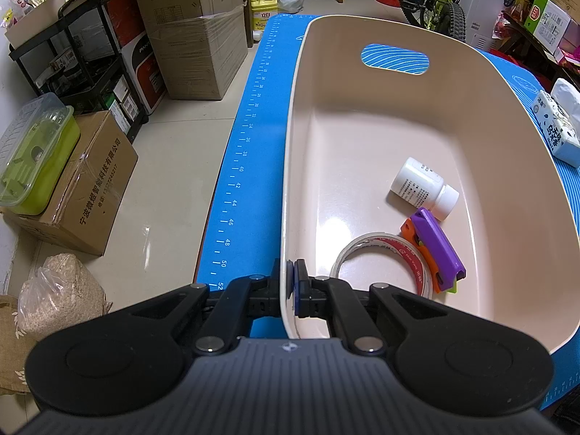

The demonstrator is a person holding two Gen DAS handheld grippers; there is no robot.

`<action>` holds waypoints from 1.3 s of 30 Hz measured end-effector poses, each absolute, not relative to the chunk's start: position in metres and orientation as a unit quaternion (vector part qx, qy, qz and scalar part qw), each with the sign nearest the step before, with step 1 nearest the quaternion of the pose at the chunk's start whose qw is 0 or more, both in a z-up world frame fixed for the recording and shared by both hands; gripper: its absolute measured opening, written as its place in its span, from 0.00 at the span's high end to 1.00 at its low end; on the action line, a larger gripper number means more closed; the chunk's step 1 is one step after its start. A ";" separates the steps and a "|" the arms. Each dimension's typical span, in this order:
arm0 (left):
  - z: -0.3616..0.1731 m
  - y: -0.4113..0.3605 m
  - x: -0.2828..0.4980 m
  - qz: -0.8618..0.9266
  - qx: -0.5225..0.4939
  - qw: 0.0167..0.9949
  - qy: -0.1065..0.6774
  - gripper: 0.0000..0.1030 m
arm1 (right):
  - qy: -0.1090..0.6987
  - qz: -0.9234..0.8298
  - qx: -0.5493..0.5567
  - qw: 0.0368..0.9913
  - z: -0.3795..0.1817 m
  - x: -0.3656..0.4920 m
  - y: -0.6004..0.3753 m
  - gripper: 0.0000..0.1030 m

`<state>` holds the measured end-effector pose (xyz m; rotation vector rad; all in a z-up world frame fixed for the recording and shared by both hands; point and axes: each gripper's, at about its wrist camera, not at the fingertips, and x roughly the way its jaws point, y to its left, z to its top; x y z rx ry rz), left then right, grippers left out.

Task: Organize rigid objects
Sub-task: 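Grasp the green ointment tin with the right gripper, then carry the ointment tin into the basket and release it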

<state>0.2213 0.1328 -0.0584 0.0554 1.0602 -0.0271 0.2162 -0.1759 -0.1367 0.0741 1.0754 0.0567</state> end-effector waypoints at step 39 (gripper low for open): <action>-0.057 0.132 0.223 -0.014 0.029 0.862 0.505 0.94 | 0.375 0.157 -0.094 0.909 -0.047 0.246 0.001 0.47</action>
